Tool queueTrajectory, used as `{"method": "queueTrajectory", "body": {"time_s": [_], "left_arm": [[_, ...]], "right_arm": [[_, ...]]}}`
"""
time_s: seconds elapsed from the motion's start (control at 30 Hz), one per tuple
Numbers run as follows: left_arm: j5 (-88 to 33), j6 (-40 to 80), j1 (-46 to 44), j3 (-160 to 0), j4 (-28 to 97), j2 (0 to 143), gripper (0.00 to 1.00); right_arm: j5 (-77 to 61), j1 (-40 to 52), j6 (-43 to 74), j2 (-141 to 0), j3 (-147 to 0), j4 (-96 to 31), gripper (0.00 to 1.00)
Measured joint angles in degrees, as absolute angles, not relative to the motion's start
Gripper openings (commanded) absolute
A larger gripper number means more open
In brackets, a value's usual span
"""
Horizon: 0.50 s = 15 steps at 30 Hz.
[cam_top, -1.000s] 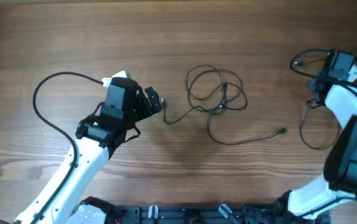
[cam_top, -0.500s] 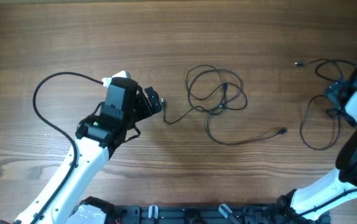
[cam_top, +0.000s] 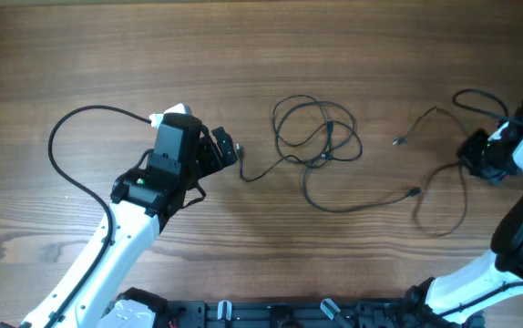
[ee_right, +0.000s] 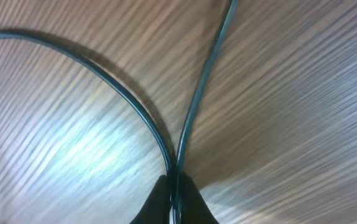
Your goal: Untangle cables
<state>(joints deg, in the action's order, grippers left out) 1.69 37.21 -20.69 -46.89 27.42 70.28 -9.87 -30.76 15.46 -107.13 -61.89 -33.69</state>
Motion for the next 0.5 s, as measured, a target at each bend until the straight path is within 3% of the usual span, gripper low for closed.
{"method": "queueTrajectory", "body": {"time_s": [0.1,0.33,0.5], "left_arm": [[1.7,37.2,-20.7,-46.9,27.4,70.3,1.00],[1.7,37.2,-20.7,-46.9,27.4,70.3,1.00],[1.7,37.2,-20.7,-46.9,27.4,70.3,1.00]], "right_arm": [[-18.3,-29.4,15.3,-102.3,-58.4,-36.9,0.05],[-23.7,-28.4,14.7,-64.5,-59.5,-32.1,0.05],[-20.2,-28.2,12.4,-56.8,-60.0,-33.4,0.07]]}}
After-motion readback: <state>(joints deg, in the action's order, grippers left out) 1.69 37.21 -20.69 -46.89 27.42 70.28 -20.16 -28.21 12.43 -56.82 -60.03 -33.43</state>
